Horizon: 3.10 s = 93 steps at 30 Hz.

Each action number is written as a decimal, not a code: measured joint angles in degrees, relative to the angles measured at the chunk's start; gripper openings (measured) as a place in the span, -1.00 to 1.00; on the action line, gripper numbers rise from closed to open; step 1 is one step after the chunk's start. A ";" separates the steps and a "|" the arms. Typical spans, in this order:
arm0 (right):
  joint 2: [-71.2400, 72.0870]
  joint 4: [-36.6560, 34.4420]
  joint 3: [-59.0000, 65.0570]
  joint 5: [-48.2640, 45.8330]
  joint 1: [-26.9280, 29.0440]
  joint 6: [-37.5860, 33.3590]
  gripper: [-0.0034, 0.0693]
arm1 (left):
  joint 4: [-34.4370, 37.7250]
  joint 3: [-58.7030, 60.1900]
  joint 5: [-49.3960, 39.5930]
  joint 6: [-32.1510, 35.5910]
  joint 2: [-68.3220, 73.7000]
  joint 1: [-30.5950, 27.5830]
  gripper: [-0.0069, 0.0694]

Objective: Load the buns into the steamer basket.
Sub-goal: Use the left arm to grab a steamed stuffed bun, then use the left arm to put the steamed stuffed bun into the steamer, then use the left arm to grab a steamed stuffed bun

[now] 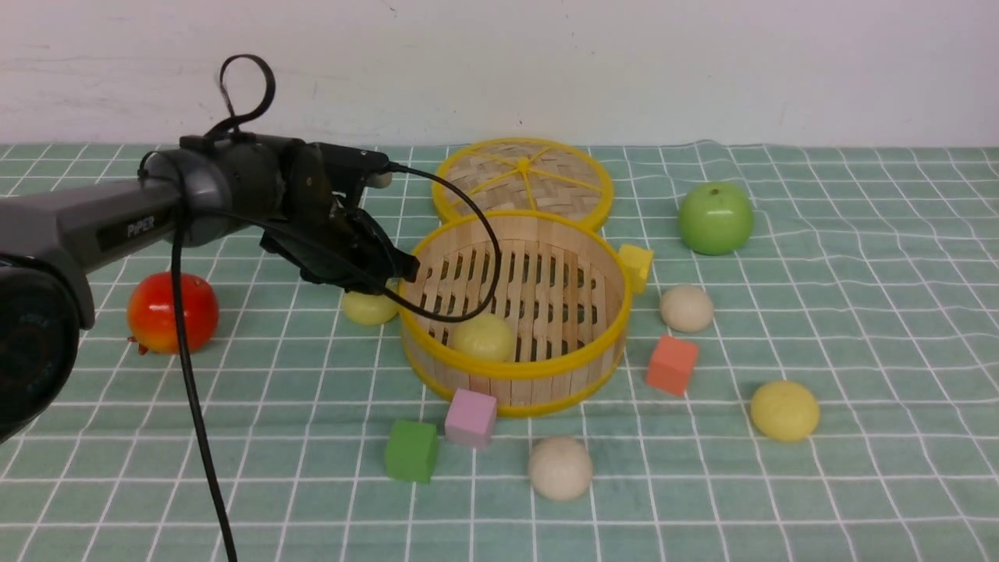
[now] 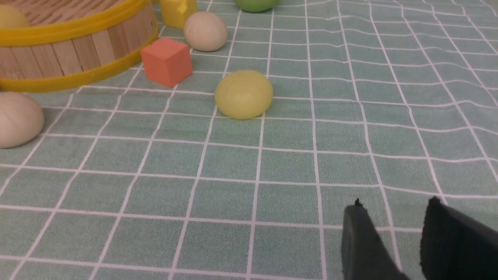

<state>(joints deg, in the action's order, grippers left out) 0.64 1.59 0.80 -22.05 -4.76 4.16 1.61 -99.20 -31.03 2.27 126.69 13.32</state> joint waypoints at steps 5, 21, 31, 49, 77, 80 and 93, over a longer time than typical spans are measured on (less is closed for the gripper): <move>0.00 0.00 0.00 0.00 0.00 0.00 -0.25 | -0.07 -0.19 -0.46 0.00 0.00 0.00 -0.70; 0.00 0.00 0.00 0.00 0.00 0.00 -0.25 | 11.34 -0.33 -8.28 9.78 -12.92 3.35 -0.85; 0.00 0.00 0.00 0.00 0.00 0.00 -0.25 | 12.54 -0.21 -2.54 10.88 -6.43 3.62 -0.85; 0.00 0.00 0.00 0.00 0.00 0.00 -0.25 | 14.19 -0.21 -2.08 10.36 -4.43 3.85 -0.85; 0.00 0.00 0.00 0.00 0.00 0.00 -0.25 | 15.44 -0.21 -2.74 10.46 -3.85 3.80 -0.85; 0.00 0.00 0.00 0.00 0.00 0.00 -0.25 | 13.76 -0.21 -2.68 10.46 -3.76 3.80 -0.78; 0.00 0.00 0.00 0.00 0.00 0.00 -0.25 | 14.90 -0.09 -9.80 8.93 -20.20 3.67 -0.06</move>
<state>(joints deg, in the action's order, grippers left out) 0.64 1.59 0.80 -22.05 -4.76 4.16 16.51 -99.30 -40.83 11.20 106.49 16.99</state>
